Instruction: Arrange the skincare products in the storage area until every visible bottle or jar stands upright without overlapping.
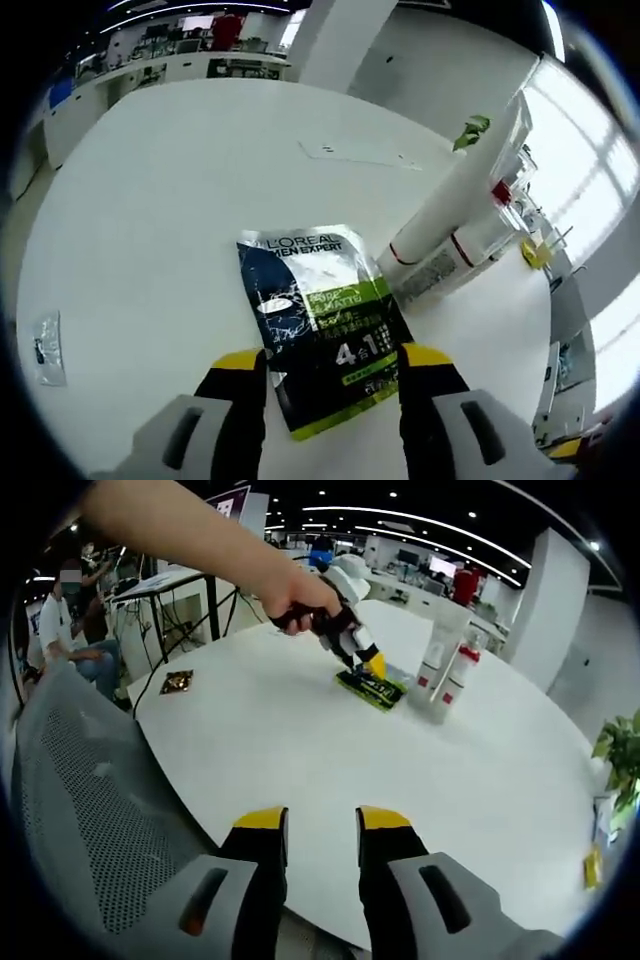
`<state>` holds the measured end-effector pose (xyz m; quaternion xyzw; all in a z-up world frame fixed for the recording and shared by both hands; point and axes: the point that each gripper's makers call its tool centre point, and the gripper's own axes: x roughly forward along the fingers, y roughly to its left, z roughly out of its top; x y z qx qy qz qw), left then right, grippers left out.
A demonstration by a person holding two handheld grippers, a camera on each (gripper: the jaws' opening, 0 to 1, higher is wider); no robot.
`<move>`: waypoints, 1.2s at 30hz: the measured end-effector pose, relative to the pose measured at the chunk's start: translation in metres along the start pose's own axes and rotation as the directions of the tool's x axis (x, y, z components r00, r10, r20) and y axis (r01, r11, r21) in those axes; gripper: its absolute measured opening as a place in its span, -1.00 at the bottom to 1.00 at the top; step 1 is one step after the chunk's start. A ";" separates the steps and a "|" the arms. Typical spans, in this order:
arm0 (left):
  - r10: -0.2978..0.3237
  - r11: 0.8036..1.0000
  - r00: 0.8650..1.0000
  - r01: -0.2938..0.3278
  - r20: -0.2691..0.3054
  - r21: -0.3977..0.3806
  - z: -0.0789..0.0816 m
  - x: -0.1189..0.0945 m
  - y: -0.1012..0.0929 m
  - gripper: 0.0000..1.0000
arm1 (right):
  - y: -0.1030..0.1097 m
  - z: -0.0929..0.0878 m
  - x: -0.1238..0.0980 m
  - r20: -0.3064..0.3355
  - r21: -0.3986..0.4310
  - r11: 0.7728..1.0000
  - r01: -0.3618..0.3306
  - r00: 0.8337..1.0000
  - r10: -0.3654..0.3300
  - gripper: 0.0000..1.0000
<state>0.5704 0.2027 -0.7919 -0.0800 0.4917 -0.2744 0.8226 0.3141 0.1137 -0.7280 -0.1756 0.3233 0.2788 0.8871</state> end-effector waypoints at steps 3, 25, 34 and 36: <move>-0.010 1.000 1.000 0.010 -0.007 -0.001 -0.002 0.000 -0.002 0.08 | 0.000 0.000 0.000 -0.001 -0.002 1.000 0.000 1.000 0.000 -0.52; -0.060 0.985 0.997 0.051 0.054 0.166 -0.058 -0.134 0.016 0.12 | 0.000 0.003 -0.002 0.012 -0.017 1.000 0.007 1.000 -0.007 -0.52; 0.152 0.959 0.987 -0.134 -0.055 0.250 -0.156 -0.186 0.067 0.23 | 0.001 0.004 -0.002 0.018 -0.033 0.999 0.007 1.000 -0.006 -0.52; 0.168 0.958 0.984 -0.149 -0.058 0.244 -0.171 -0.191 0.072 0.27 | 0.002 0.005 -0.002 0.019 -0.038 0.999 0.003 1.000 -0.003 -0.52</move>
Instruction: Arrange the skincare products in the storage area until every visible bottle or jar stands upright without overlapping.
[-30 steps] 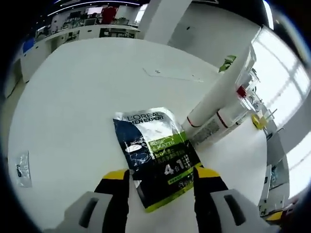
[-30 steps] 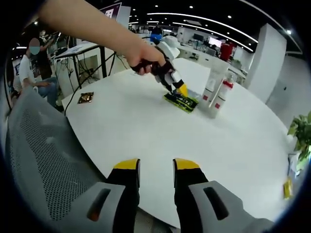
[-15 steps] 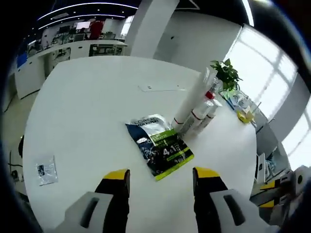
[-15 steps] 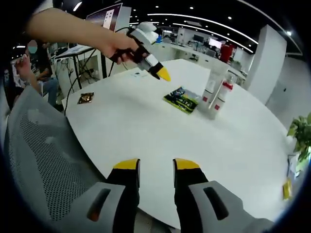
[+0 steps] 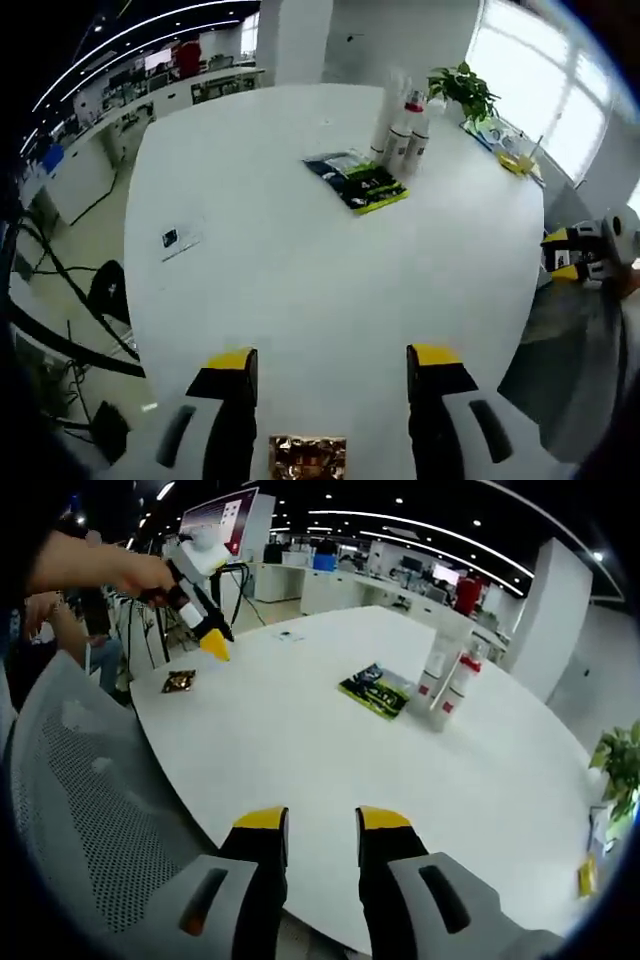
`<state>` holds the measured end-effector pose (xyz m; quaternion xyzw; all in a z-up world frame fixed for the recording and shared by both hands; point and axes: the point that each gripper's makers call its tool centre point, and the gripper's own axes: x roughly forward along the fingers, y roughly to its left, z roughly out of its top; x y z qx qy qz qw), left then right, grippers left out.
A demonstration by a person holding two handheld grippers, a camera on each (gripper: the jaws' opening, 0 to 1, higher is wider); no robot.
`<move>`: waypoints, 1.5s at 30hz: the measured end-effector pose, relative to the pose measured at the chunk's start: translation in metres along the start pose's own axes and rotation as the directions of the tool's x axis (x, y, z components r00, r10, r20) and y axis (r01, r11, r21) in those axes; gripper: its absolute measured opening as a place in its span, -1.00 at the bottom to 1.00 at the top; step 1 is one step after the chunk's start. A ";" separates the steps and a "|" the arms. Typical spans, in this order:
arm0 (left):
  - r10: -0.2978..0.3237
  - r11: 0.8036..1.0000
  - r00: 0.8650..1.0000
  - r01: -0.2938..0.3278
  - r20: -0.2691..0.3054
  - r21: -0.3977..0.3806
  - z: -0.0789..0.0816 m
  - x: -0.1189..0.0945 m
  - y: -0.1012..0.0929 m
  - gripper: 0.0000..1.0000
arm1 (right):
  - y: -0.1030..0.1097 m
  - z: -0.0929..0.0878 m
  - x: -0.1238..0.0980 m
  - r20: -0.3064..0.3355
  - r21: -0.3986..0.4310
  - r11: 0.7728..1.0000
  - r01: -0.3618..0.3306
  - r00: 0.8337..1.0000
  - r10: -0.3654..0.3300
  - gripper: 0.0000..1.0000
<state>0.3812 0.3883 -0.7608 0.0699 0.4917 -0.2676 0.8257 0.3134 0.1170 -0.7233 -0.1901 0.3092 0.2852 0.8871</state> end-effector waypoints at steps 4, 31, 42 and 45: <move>0.047 0.998 0.997 -0.045 -0.067 0.035 -0.038 -0.005 0.006 0.28 | 0.000 0.001 0.000 0.003 -0.007 1.000 -0.001 1.000 0.001 -0.53; 0.092 0.993 0.995 -0.090 -0.029 0.072 -0.090 0.001 0.017 -0.12 | 0.001 -0.002 -0.001 -0.007 -0.020 1.000 0.003 1.000 -0.003 -0.53; 0.094 0.995 0.995 -0.093 -0.040 0.023 -0.086 -0.001 0.000 -0.23 | -0.001 -0.004 -0.001 -0.016 -0.012 1.000 0.011 1.000 -0.011 -0.52; 0.075 0.997 0.997 -0.075 -0.017 0.000 -0.080 -0.006 -0.008 -0.25 | -0.001 -0.004 -0.001 -0.015 -0.013 1.000 0.012 1.000 -0.012 -0.52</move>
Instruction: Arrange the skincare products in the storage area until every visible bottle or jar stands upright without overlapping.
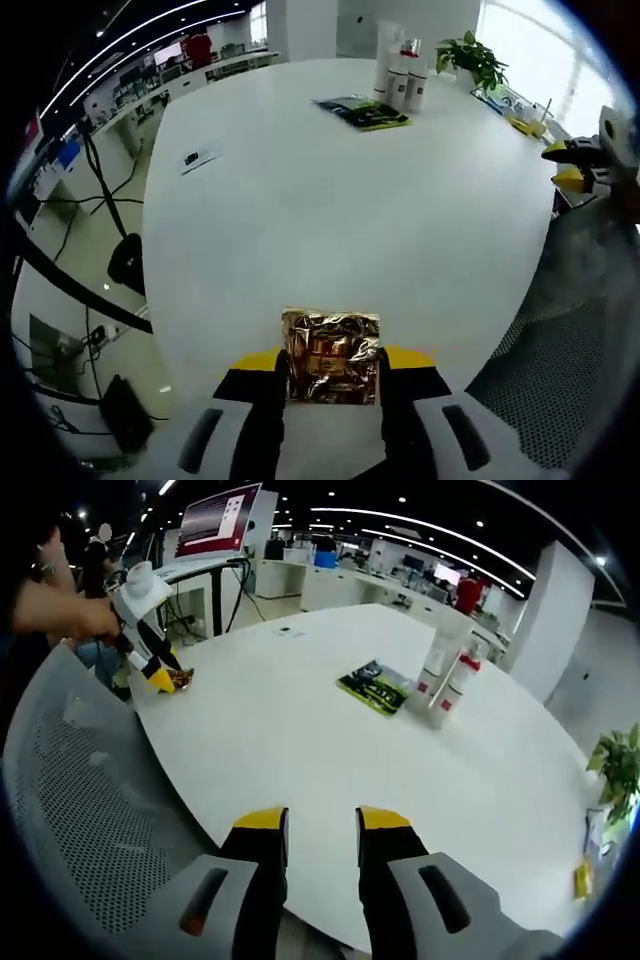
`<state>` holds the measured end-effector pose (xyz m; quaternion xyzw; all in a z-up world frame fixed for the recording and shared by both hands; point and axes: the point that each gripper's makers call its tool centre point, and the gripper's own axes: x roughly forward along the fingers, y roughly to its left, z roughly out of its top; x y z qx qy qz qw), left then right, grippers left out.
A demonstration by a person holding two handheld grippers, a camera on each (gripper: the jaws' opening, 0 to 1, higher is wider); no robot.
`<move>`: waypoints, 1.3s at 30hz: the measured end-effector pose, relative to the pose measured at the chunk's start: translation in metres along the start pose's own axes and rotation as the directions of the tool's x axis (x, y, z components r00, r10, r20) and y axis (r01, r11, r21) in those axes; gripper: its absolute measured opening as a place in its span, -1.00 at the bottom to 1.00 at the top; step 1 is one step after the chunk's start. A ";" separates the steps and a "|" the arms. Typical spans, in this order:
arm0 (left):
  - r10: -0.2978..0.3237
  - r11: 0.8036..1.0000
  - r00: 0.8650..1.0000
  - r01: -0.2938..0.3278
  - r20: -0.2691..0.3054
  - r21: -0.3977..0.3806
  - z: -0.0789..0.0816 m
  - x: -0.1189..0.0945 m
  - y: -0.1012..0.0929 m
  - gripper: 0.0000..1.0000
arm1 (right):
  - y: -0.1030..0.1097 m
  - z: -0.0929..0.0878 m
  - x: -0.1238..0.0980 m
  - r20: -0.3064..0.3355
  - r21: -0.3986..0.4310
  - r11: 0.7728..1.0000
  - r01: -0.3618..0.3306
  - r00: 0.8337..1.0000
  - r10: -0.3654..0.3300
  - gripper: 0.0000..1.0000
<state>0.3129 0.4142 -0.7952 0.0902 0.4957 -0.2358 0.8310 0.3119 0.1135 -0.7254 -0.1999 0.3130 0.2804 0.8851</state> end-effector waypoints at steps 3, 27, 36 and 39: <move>-0.005 1.000 0.999 0.006 0.032 -0.009 0.008 -0.007 -0.008 -0.26 | 0.000 0.001 0.000 0.004 0.000 1.000 -0.001 1.000 0.001 -0.51; -0.093 0.996 0.958 0.088 0.270 0.031 0.060 -0.040 -0.116 -0.25 | 0.009 -0.009 0.004 -0.056 -0.009 0.999 -0.033 0.998 0.033 -0.50; 0.040 0.994 0.922 -0.077 0.386 0.082 0.077 -0.041 -0.105 -0.24 | 0.014 -0.011 0.004 -0.078 -0.007 0.998 -0.056 0.995 0.056 -0.48; 0.038 0.993 0.919 -0.079 0.391 0.091 0.077 -0.042 -0.108 -0.24 | 0.014 -0.008 0.003 -0.068 0.009 0.998 -0.063 0.996 0.064 -0.46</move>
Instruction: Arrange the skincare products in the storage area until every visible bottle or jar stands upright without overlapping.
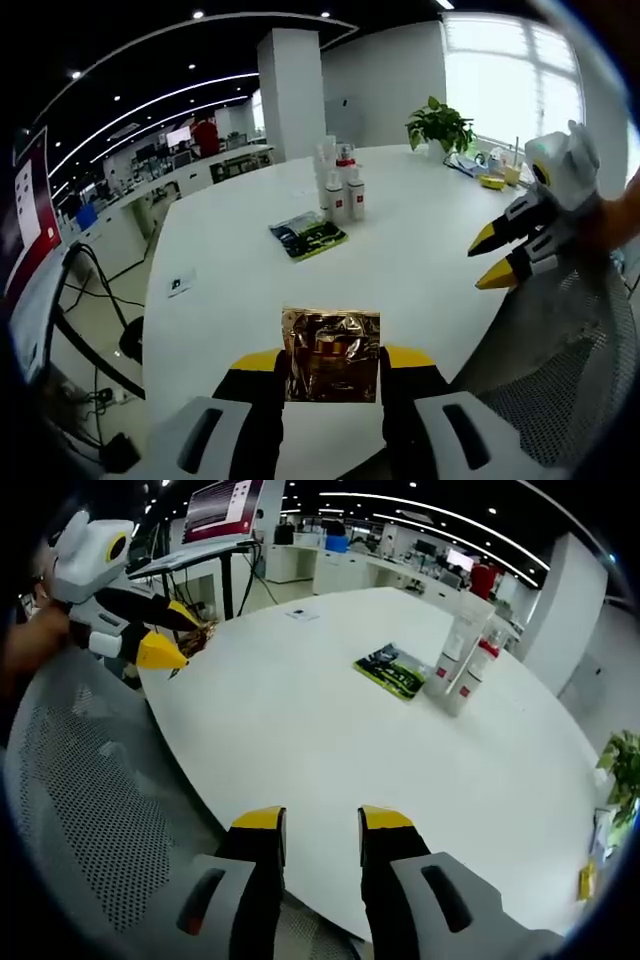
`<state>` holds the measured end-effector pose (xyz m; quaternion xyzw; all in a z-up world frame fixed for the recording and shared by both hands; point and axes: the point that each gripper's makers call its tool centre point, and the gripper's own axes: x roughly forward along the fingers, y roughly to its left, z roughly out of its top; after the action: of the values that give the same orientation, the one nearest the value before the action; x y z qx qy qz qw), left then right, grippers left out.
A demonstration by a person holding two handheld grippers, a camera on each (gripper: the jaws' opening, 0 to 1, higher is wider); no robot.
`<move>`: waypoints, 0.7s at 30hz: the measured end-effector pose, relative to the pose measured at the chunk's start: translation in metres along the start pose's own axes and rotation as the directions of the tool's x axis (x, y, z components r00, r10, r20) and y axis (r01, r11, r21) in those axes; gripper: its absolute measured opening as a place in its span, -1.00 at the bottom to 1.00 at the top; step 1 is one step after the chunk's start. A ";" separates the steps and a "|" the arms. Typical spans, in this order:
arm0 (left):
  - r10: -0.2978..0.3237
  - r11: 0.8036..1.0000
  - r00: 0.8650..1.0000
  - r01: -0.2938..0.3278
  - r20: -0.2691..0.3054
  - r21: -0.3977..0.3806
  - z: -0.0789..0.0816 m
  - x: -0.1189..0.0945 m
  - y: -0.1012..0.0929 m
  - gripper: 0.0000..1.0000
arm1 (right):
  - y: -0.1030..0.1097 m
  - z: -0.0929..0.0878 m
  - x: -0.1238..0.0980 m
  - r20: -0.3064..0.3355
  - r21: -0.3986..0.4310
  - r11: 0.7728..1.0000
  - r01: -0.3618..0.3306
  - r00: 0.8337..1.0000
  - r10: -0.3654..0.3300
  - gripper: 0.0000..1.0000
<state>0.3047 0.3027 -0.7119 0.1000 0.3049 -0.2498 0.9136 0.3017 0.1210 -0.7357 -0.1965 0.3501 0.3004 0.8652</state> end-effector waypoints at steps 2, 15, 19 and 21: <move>-0.006 1.000 1.000 0.007 0.013 -0.025 0.002 -0.001 0.002 -0.24 | 0.002 0.004 -0.003 0.015 0.010 1.000 -0.011 1.000 0.011 -0.44; -0.007 0.998 0.995 0.013 0.098 -0.059 0.016 -0.006 0.002 -0.23 | 0.042 0.072 0.000 0.221 0.165 0.967 -0.193 0.963 0.155 -0.33; -0.015 0.997 0.994 0.024 0.108 -0.077 0.018 -0.006 0.001 -0.23 | 0.058 0.093 0.001 0.313 0.333 0.888 -0.317 0.926 0.214 -0.23; -0.021 0.997 0.994 0.029 0.106 -0.078 0.017 -0.006 0.000 -0.23 | 0.067 0.101 0.000 0.364 0.441 0.798 -0.412 0.894 0.260 -0.21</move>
<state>0.3092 0.2988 -0.6948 0.0467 0.2675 -0.2539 0.9283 0.3070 0.2268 -0.6760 0.1492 0.3174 0.3729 0.8590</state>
